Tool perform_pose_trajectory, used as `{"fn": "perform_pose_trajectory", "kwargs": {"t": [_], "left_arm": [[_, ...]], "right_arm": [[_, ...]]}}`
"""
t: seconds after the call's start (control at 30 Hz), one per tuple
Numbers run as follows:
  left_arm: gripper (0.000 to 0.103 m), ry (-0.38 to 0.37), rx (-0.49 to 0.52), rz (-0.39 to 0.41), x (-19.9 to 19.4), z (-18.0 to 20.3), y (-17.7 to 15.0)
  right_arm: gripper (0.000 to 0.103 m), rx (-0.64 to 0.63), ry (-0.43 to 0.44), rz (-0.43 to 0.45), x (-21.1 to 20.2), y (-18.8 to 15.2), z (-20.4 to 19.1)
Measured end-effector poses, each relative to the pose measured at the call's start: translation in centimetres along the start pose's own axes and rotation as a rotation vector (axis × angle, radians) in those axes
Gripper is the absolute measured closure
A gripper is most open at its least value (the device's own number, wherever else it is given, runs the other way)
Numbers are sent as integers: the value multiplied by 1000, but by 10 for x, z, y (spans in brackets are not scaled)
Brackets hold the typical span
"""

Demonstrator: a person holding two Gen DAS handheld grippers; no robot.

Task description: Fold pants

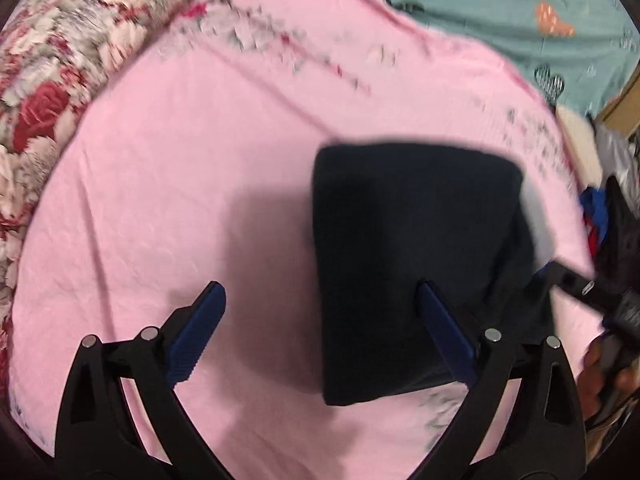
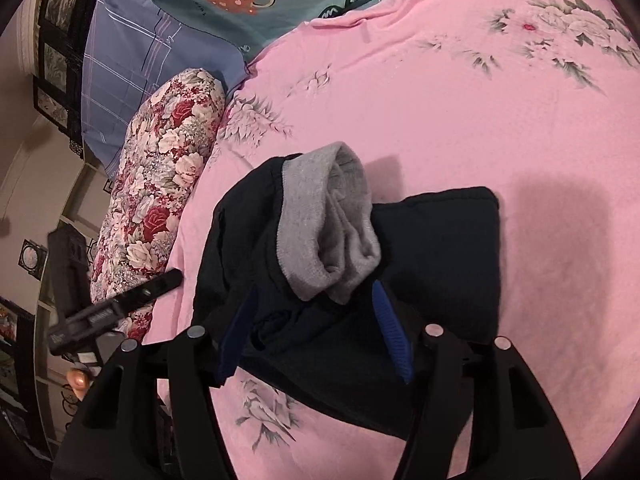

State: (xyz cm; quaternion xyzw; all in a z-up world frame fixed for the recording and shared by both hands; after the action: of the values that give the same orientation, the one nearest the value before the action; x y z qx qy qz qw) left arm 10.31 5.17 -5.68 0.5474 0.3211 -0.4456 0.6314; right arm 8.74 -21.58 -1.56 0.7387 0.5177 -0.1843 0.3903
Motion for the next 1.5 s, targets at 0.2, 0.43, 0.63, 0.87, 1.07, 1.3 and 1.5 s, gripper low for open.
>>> {"fn": "perform_pose_trajectory", "kwargs": {"t": [0.2, 0.43, 0.63, 0.87, 1.07, 1.3, 1.5], "left_arm": [[5, -25, -7, -20, 12, -6, -8], [4, -35, -14, -20, 19, -1, -5], [4, -29, -20, -20, 17, 2, -7], [4, -21, -21, -18, 16, 3, -7], [4, -23, -22, -18, 17, 2, -7], [4, -31, -31, -24, 19, -1, -6], [4, -35, -59, -37, 17, -7, -5]], "right_arm": [[42, -1, -16, -10, 5, 2, -3], [41, 22, -50, -10, 15, 11, -5], [41, -4, -100, 17, 9, 11, -12], [41, -21, -144, 26, 9, 10, -12], [41, -30, -157, 31, 24, 14, -18], [73, -121, -214, 75, 26, 13, -31], [78, -150, -155, 98, 17, 14, -46]]}}
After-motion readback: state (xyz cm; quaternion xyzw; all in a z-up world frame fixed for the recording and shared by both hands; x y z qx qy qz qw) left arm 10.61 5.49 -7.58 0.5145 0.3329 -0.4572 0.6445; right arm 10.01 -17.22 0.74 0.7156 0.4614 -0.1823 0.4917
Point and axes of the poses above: each gripper's, at about its wrist camera, not at the fingertips, and x roughly the way its jaws point, z to its right, y to its top, the point moved 2 cm from there along x, roughly the way its jaws point, and after that the axes turned 2 degrees about -y, right-handed, at the moved point
